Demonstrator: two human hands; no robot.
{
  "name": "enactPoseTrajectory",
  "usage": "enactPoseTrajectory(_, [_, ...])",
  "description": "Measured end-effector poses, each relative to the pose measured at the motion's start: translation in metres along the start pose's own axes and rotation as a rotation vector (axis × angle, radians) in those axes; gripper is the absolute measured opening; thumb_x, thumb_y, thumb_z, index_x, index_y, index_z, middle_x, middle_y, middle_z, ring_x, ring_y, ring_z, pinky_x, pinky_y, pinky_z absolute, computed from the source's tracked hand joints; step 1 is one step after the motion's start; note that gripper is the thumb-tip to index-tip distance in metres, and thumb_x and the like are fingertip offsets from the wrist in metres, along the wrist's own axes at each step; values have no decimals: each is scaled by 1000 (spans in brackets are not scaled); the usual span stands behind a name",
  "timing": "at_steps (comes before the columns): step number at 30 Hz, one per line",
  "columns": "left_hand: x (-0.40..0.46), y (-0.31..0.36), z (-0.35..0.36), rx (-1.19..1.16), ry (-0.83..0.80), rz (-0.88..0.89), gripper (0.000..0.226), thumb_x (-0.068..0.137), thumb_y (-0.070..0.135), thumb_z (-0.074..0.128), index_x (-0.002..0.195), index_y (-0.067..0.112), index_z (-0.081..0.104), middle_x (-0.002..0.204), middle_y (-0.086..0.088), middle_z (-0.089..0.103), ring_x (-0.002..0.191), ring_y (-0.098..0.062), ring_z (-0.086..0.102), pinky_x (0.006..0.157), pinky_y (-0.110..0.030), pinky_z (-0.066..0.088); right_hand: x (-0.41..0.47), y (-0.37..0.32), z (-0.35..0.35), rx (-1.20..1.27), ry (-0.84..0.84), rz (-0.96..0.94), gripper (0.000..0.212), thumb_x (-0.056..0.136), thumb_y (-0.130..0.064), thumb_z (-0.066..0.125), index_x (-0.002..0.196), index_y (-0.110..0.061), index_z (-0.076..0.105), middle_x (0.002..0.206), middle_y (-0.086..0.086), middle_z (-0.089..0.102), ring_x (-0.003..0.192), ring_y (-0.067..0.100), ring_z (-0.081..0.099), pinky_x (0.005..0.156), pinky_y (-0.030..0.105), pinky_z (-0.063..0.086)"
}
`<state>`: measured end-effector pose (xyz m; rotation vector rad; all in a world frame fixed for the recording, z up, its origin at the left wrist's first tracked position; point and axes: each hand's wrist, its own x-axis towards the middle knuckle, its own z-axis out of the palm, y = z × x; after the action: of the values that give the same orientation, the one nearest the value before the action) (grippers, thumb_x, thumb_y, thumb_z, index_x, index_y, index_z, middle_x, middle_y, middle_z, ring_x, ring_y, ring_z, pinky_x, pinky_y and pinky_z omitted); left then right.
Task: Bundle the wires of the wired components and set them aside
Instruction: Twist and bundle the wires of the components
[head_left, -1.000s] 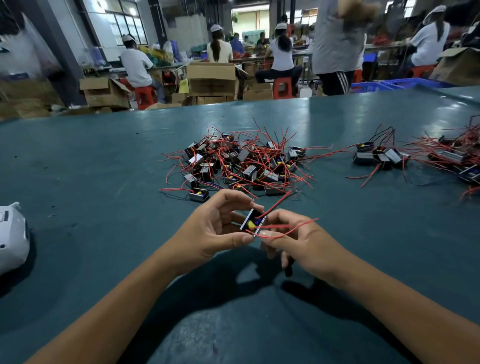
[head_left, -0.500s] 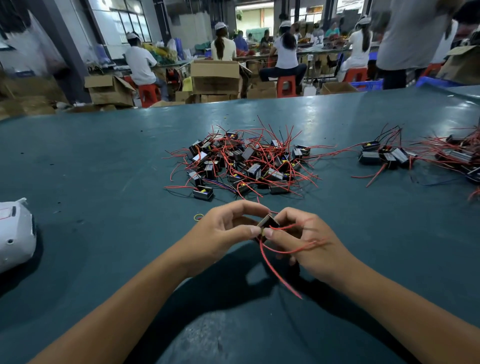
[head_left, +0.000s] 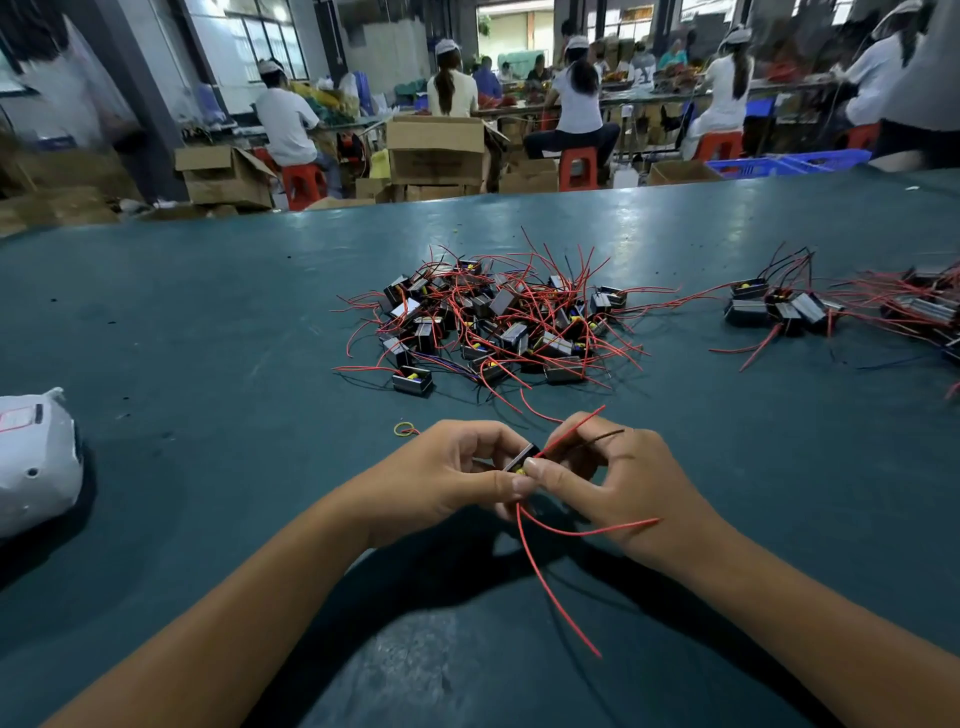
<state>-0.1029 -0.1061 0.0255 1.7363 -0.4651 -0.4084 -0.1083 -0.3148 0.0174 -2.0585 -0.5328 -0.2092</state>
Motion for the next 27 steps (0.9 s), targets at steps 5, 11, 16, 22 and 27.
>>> enactPoseTrajectory(5, [-1, -2, -1, -16, -20, -32, 16, 93, 6, 67, 107, 1, 64, 95, -13, 64, 84, -25, 62, 79, -33, 56, 1, -1, -2, 62, 94, -15, 18, 82, -34, 78, 77, -21, 67, 65, -4, 68, 59, 12, 62, 57, 24, 49])
enactPoseTrajectory(11, [1, -3, 4, -37, -36, -79, 10, 98, 8, 59, 105, 2, 62, 92, -11, 69, 78, -20, 67, 74, -29, 56, 7, 3, -4, 361, -3, 115, 11, 86, -17, 74, 80, -11, 67, 61, 1, 66, 52, 11, 58, 47, 18, 42])
enactPoseTrajectory(16, [2, -5, 2, 18, -8, -78, 14, 97, 7, 61, 106, -3, 63, 90, -12, 71, 76, -21, 65, 72, -29, 56, 9, 6, -3, 488, 14, 177, 9, 88, -12, 71, 81, -9, 66, 58, 2, 63, 50, 15, 55, 43, 24, 40])
enactPoseTrajectory(22, [0, -4, -3, 38, -25, -73, 18, 100, 15, 55, 108, 2, 64, 91, -8, 67, 83, -19, 60, 74, -25, 53, 10, 9, -4, 552, 27, 208, 9, 88, -10, 69, 81, -7, 65, 58, 4, 62, 50, 17, 56, 42, 24, 42])
enactPoseTrajectory(27, [1, -3, -7, 124, 3, -66, 15, 101, 14, 55, 105, 5, 66, 85, 0, 68, 75, -8, 61, 71, -22, 50, 11, 10, -5, 599, 0, 207, 10, 89, -5, 68, 81, -11, 67, 60, 6, 63, 52, 17, 59, 44, 25, 45])
